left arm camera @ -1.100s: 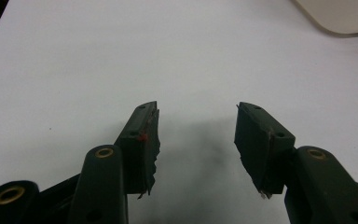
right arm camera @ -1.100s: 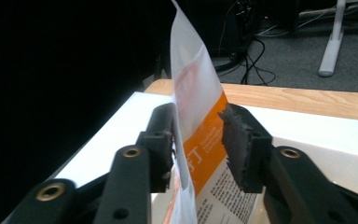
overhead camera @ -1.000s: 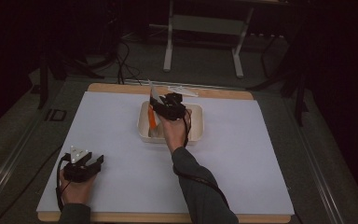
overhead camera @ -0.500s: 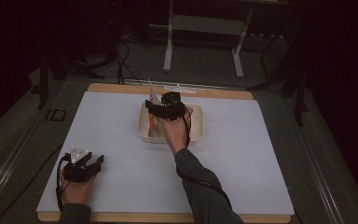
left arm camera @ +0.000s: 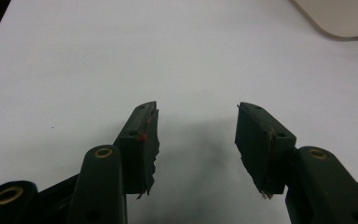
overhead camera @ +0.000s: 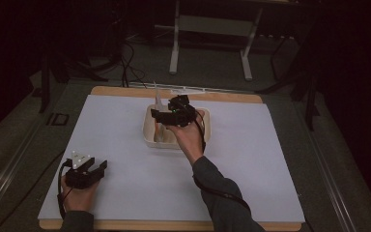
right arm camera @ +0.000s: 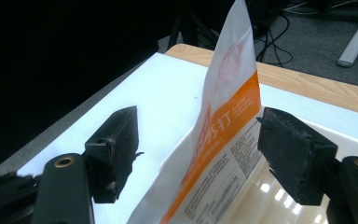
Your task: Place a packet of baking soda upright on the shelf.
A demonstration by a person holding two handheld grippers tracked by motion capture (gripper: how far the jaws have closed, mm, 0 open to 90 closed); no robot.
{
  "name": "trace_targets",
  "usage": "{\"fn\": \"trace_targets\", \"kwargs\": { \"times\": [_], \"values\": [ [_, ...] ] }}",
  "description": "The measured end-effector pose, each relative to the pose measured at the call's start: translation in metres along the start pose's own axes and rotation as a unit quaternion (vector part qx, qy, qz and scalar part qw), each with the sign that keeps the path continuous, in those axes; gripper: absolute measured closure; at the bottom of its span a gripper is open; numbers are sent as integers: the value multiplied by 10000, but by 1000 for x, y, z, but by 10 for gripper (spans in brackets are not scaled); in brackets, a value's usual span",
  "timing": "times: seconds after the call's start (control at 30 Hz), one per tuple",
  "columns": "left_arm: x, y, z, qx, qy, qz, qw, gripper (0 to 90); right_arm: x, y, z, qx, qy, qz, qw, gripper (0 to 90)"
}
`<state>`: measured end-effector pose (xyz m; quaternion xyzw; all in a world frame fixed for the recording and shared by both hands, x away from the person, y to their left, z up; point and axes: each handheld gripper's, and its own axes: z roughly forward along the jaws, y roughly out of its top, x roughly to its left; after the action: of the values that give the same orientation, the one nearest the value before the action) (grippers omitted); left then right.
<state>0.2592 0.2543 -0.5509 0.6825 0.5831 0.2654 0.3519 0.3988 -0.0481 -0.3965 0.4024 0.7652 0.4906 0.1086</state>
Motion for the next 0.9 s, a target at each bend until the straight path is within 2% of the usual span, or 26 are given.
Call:
{"fn": "trace_targets", "kwargs": {
  "times": [0.27,0.3,0.43,0.47,0.53,0.7,0.77,0.8,0.9],
  "values": [
    [0,0,1,-1,19,0,10000,486,1,-1,-18,131,153,-164,9997,287],
    [-1,0,0,-1,27,11,10000,487,2,-2,-24,194,191,-266,9993,287],
    [-1,0,1,-3,26,8,10000,487,4,-4,-30,267,254,-408,9985,287],
    [-1,0,1,-7,25,13,10000,487,5,-5,-33,324,286,-522,9977,287],
    [-1,0,1,1,31,24,10000,487,5,-6,-35,358,322,-564,9972,289],
    [-1,0,1,5,37,38,10000,487,5,-16,-42,598,491,-849,9934,310],
    [-1,0,1,16,45,42,10000,487,5,-20,-43,687,490,-927,9921,328],
    [-2,0,1,16,53,42,10000,487,6,-26,-45,852,405,-1126,9891,357],
    [-2,0,1,15,56,41,10000,487,3,-34,-46,1028,390,-1208,9866,393]
  ]
}}
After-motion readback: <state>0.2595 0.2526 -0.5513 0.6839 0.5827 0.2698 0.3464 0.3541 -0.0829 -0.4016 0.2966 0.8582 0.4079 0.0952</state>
